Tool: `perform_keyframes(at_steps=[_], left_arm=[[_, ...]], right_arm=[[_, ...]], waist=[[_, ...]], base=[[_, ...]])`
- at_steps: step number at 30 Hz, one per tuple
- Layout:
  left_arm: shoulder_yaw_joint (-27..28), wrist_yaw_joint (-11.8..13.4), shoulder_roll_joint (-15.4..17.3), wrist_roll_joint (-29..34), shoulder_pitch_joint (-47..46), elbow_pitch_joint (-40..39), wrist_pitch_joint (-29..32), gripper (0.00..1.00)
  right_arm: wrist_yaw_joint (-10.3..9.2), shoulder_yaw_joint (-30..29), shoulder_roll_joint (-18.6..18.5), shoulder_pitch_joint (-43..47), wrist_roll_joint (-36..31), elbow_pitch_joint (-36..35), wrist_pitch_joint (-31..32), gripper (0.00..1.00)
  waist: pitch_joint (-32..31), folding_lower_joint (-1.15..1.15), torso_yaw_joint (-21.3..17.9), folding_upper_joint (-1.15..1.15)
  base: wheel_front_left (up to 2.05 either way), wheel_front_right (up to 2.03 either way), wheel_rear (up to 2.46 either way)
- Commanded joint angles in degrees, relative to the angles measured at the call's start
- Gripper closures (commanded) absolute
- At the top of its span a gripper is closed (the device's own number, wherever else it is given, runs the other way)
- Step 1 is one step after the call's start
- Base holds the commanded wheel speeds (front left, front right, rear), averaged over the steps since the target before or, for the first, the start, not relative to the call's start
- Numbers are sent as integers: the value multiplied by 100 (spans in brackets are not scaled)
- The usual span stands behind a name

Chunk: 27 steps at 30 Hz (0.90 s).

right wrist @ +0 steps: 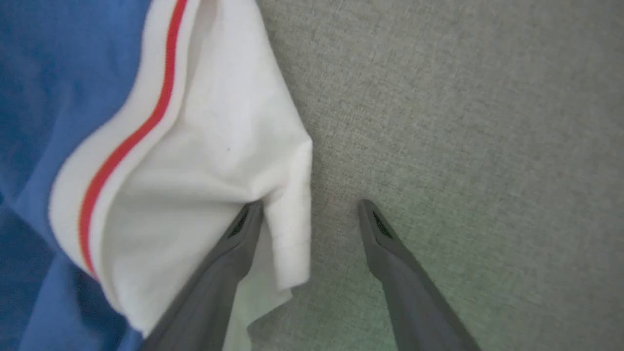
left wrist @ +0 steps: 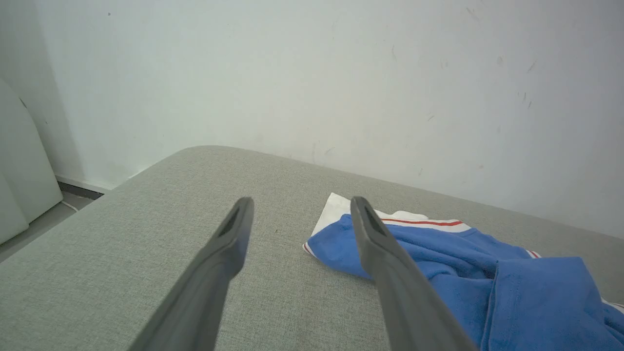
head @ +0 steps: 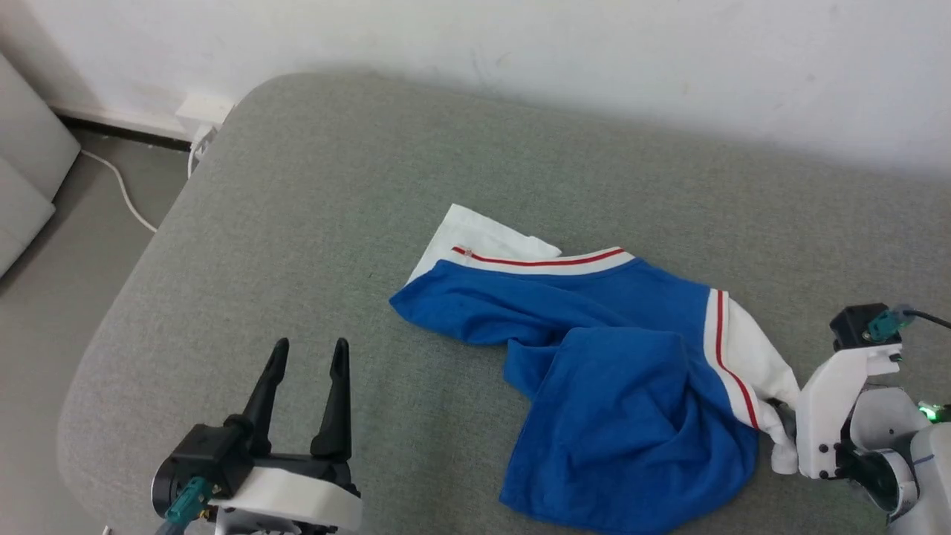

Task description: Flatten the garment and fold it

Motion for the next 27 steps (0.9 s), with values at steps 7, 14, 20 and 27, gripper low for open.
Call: perform_keyframes(at_steps=[7,14,20,27], left_arm=[[22,44,-21,6,-116,10,-27,0],[70,15,-21,33,-116,20,-27,0],[75,2,-21,-8,-125,-5,-27,0],[56,-20,-21,-2,-148,42,-27,0]], right_arm=[[20,206,-91,30,-276,177,-529,100],[20,-479,-619,-153,-1046,99,-1198,100],[20,-1008,-682,-118,-1552,292,-1489,100],[20,-1218,-292,-233,-1669,639,-2094,0]], waist=[[-131,0,-200,0],[-317,0,-512,0],[-261,0,-640,0],[-214,0,-853,0]], base=[[0,0,0],[0,0,0],[0,0,0],[0,0,0]])
